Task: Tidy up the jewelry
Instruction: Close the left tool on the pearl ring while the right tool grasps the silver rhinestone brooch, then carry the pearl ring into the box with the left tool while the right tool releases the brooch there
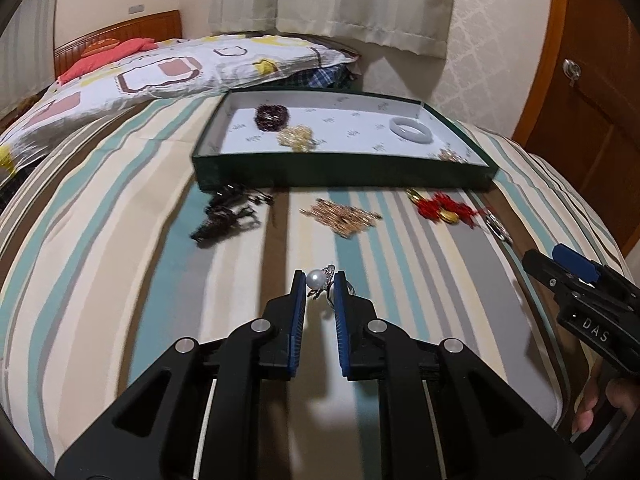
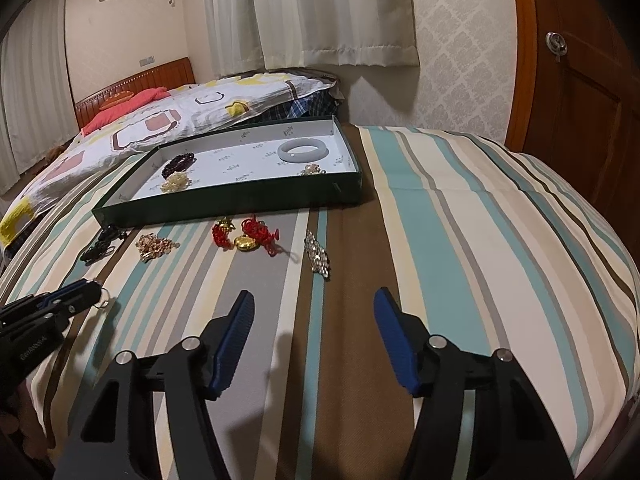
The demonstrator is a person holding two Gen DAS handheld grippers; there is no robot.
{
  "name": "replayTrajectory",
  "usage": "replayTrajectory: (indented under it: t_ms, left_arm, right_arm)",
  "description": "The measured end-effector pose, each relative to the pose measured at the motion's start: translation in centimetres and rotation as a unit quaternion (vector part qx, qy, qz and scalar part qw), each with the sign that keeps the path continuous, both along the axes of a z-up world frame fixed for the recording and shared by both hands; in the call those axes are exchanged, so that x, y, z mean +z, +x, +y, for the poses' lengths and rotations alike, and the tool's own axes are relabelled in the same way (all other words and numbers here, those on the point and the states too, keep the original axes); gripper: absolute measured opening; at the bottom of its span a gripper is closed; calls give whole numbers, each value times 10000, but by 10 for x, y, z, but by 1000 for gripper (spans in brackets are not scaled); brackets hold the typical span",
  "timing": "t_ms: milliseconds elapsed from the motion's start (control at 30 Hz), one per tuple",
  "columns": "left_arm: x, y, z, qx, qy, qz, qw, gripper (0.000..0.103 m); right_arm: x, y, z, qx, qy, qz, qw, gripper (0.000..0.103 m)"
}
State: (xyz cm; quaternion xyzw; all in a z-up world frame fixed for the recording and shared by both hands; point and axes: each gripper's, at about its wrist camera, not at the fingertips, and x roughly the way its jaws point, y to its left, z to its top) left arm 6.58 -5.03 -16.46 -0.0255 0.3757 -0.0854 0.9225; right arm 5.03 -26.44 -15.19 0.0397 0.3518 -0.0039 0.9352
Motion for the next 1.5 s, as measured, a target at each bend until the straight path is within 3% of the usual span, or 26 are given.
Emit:
replayTrajectory:
  t_ms: [500,567,633,700,967,1500]
  left_arm:
    - [8,32,35,454,-27,-15,9990,14]
    - [7,34,37,466,-26,11,9989,14]
    - [6,36,38,466,-26,32,9989,14]
    - [6,37,37,461,-28,36,9989,14]
    - [12,34,31,377,-26,-49,9993,14]
    - [45,40,21,218,-185,-404,9988,14]
  right_arm:
    - [-9,60,2,88,-173,676,9975,49]
    - [-11,63,1,97,-174,784,9967,38]
    - [-11,63,0,122,-127,780,9968,33]
    - [-10,61,1,180,-101,772,9968,14]
    - [-5,55,-2,135,57,650,9978,14]
    - [46,56,7,292,164,-4,9994,14]
